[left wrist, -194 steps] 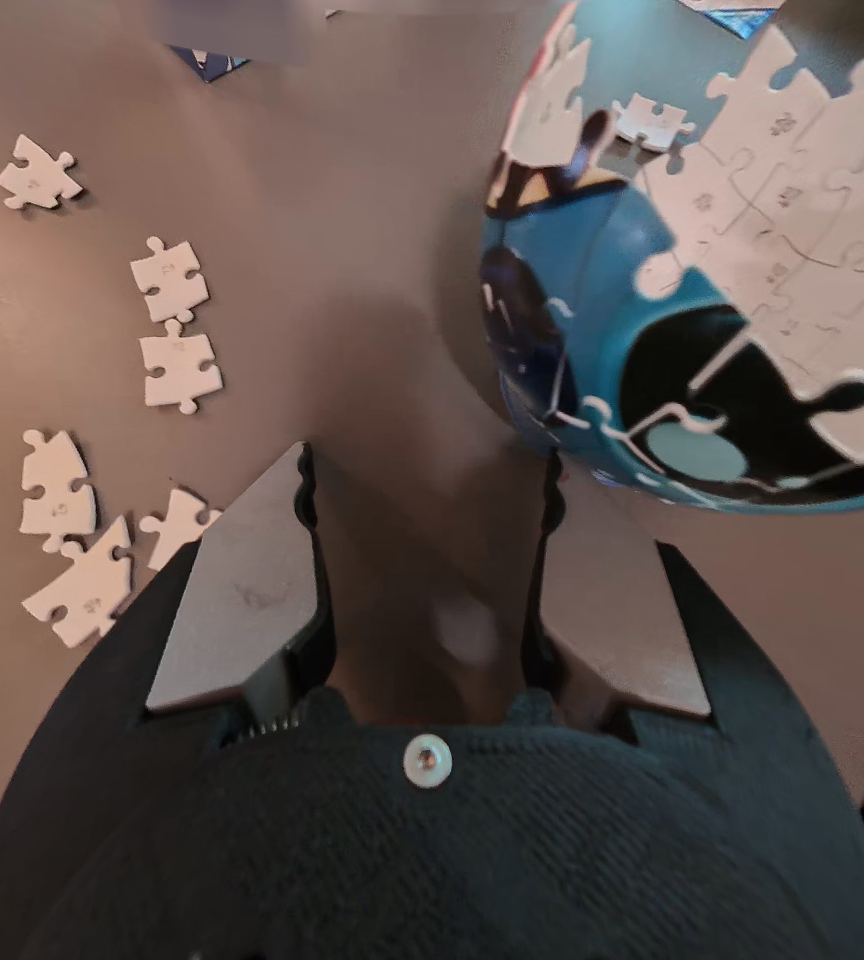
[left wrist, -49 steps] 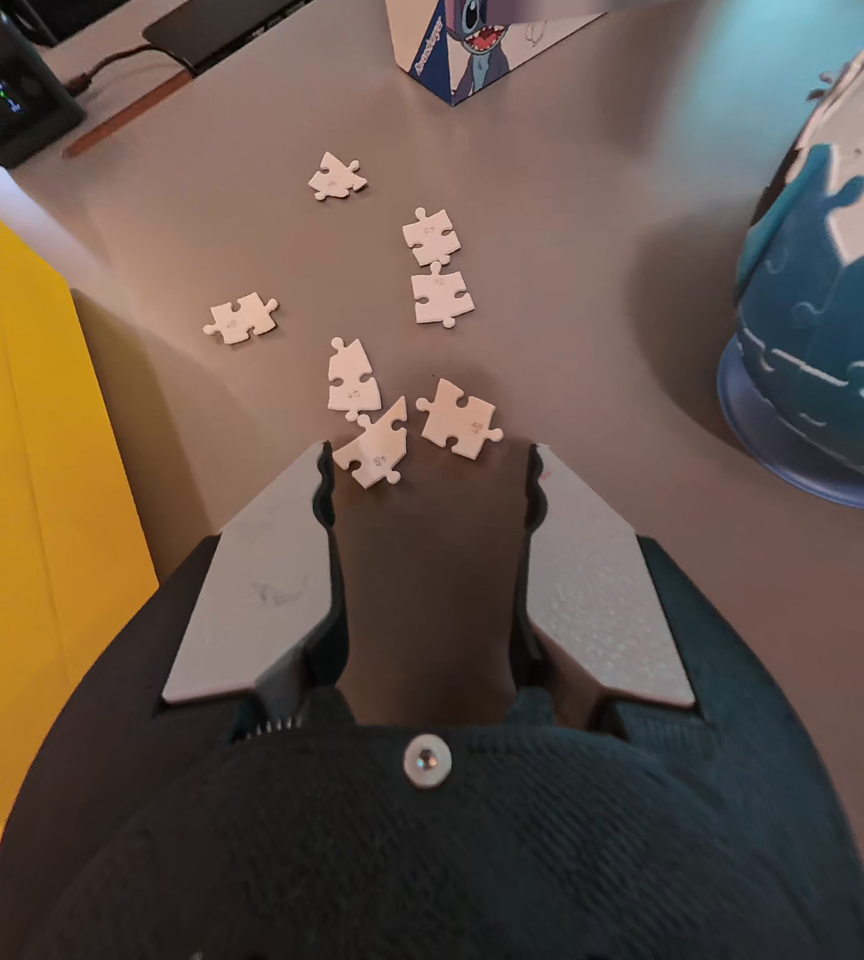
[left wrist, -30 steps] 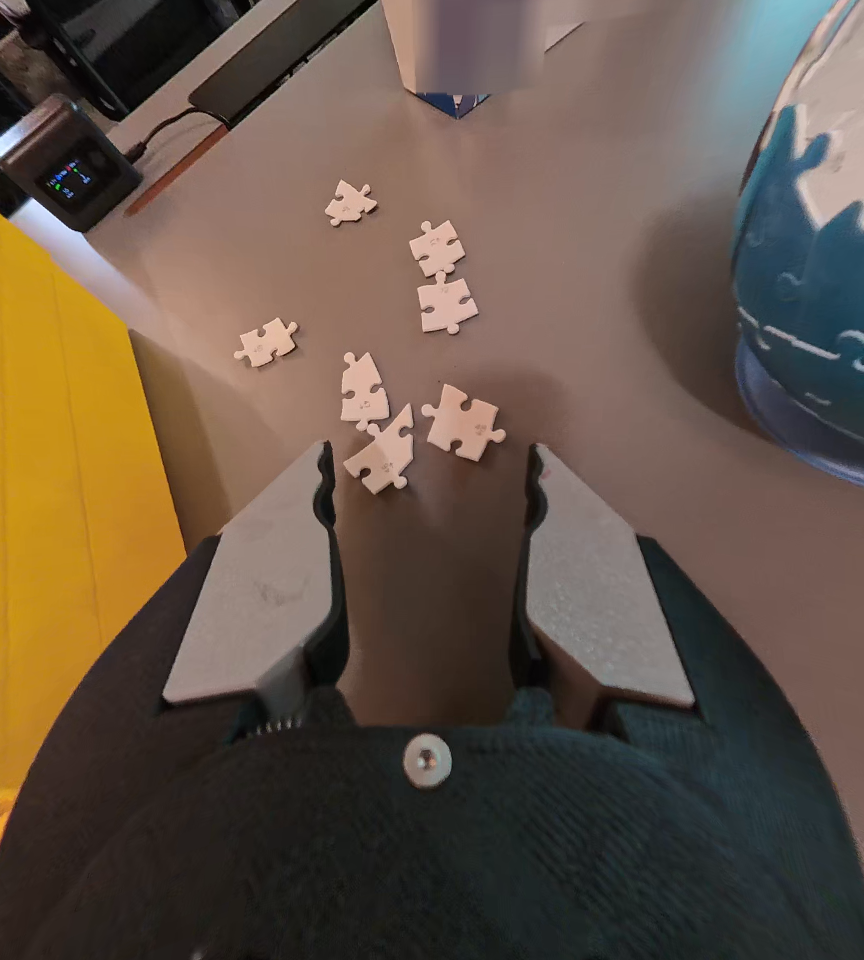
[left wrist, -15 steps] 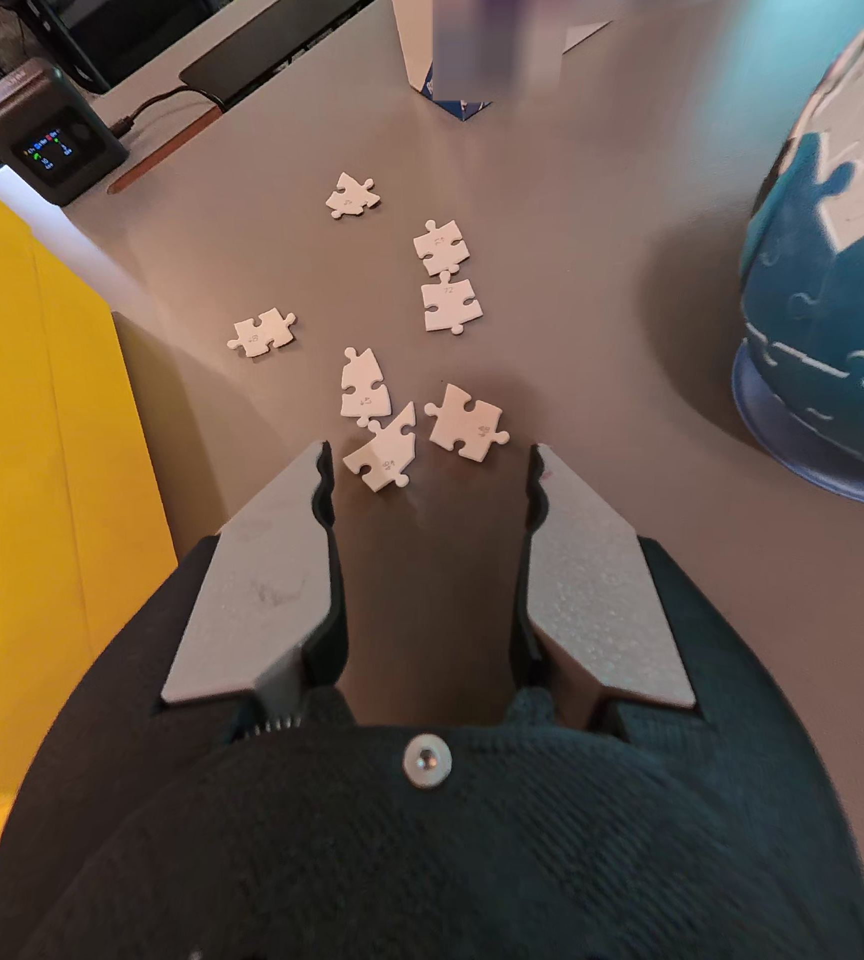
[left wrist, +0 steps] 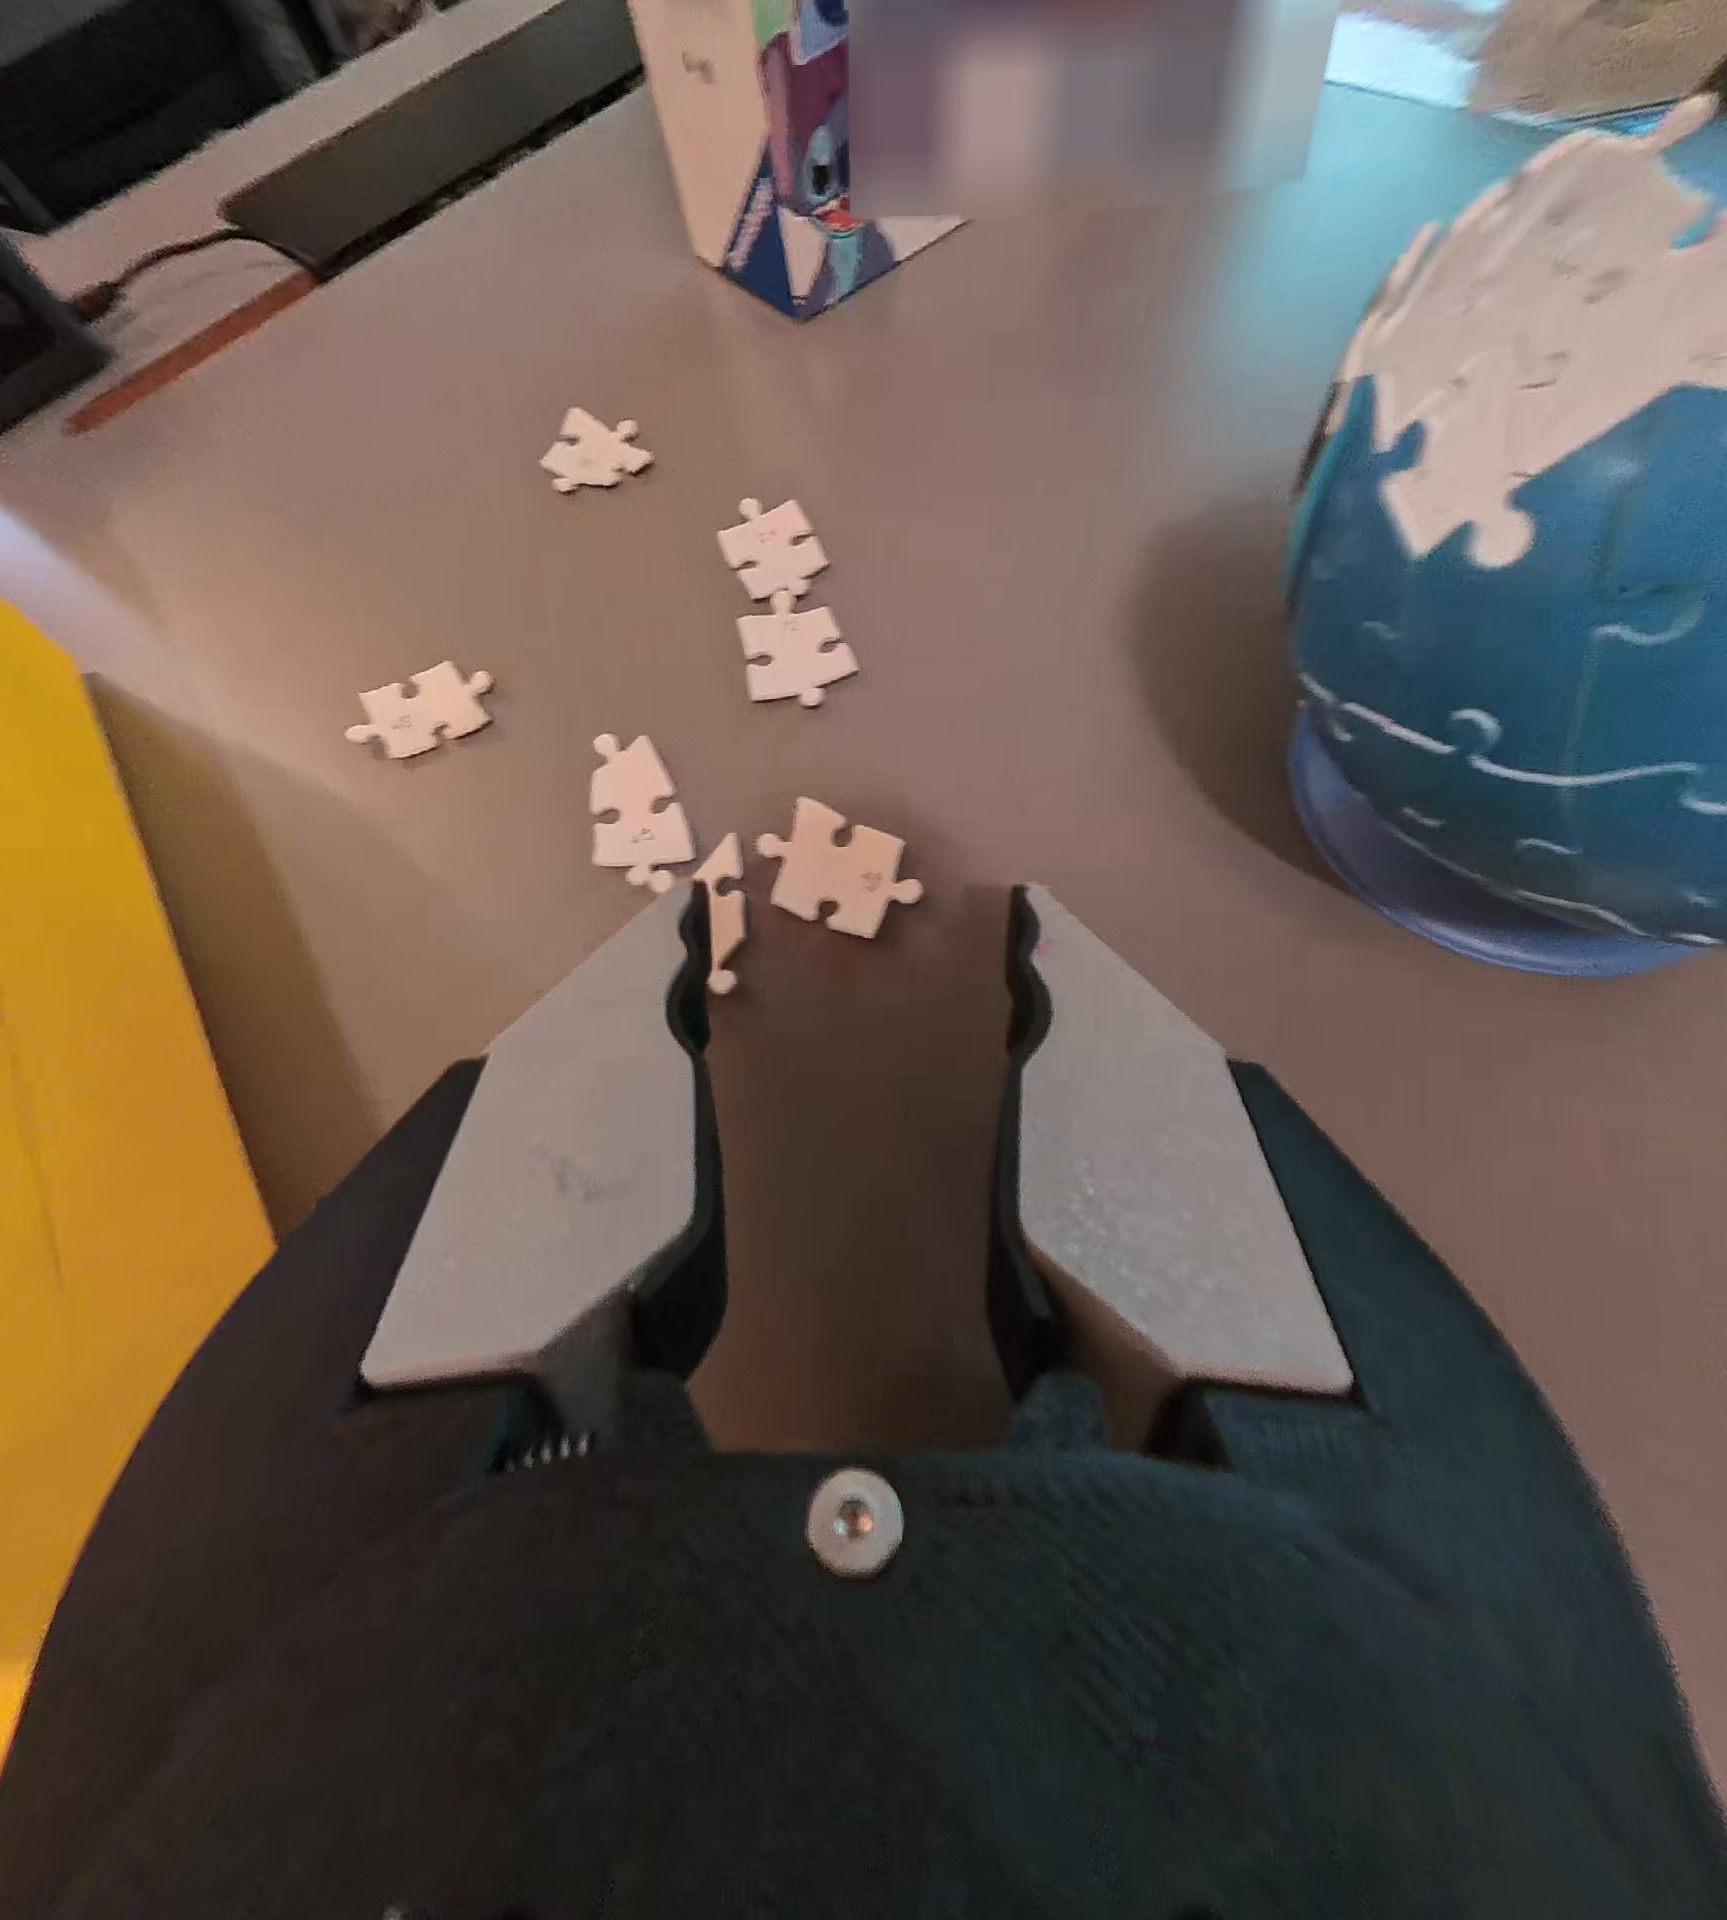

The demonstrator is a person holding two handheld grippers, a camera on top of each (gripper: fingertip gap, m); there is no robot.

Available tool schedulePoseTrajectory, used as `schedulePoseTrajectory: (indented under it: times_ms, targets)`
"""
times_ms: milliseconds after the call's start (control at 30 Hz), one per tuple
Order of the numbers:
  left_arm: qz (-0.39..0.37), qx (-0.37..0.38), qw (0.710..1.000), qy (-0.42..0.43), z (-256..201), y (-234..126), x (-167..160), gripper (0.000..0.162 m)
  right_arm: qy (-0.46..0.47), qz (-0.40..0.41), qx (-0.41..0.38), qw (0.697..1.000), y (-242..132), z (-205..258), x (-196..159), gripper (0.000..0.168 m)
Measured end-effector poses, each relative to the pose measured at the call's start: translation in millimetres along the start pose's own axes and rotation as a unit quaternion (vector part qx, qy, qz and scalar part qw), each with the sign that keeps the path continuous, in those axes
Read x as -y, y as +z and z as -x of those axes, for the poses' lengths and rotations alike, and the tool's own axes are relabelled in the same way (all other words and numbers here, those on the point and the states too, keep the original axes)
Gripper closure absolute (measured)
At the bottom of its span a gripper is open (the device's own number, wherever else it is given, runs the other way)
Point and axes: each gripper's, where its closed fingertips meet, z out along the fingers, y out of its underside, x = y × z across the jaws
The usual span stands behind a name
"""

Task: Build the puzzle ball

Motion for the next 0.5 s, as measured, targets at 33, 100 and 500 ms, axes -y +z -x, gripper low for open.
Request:
schedulePoseTrajectory:
  times_ms: [33,100,500]
  targets:
    - [0.003,-0.021,1.000,-0.002,-4.0,-0.7,-0.7,0.107,-0.021,-0.023,0.004,1.000,-6.3,9.3,18.7,0.168]
    - [0.022,-0.070,0.997,0.008,-12.0,-1.2,-5.4,0.108,-0.065,-0.043,0.029,0.997,-14.7,34.2,47.9,0.168]
    - [0.069,-0.051,0.989,0.117,5.2,18.9,-4.9,0.109,-0.161,0.103,0.190,0.963,36.3,109.8,67.3,0.168]
